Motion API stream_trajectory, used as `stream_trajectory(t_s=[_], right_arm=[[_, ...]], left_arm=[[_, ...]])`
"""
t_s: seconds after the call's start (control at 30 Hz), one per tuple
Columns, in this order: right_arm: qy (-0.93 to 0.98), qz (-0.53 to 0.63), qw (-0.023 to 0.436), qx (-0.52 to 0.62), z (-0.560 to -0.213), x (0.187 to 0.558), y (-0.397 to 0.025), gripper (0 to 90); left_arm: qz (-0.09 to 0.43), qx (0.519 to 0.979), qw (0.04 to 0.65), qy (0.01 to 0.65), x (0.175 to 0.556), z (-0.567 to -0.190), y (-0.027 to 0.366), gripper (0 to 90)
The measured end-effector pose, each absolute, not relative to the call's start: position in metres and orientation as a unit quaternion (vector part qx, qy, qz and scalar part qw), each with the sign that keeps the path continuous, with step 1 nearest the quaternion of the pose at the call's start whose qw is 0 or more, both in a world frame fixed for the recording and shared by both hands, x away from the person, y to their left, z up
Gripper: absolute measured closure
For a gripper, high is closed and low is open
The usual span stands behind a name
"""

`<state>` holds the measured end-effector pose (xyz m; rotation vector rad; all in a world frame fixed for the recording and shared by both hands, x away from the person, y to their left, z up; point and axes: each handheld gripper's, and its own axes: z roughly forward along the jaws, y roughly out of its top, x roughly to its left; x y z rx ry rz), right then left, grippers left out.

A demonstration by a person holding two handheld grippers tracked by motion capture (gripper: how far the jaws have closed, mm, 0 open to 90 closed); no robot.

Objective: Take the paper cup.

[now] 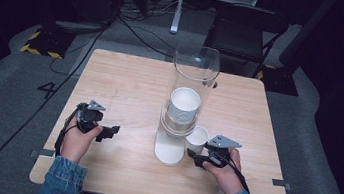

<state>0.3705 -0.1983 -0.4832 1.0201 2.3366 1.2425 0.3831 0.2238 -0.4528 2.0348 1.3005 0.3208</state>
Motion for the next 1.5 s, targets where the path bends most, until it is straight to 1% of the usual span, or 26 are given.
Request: stream_trajectory(t_s=[0.47,0.6,0.73,1.17,1.5], right_arm=[[0.768,0.468,0.177,0.4,-0.455,0.384,-0.24,34.0],[0.763,0.466,0.209,0.396,-0.447,0.391,-0.252,33.9],[0.747,0.48,0.206,0.412,-0.444,0.399,-0.264,33.9],[0.727,0.46,0.226,0.457,-0.457,0.429,-0.288,33.8],[0.728,0.456,0.222,0.46,-0.47,0.448,-0.29,33.6]], left_arm=[[0.127,0.781,0.342,0.507,0.379,-0.454,0.227,18.4],[0.126,0.78,0.34,0.51,0.376,-0.454,0.23,18.4],[0.128,0.777,0.341,0.514,0.372,-0.454,0.234,18.3],[0.129,0.773,0.335,0.523,0.355,-0.457,0.248,18.3],[0.136,0.767,0.334,0.531,0.341,-0.456,0.259,18.3]])
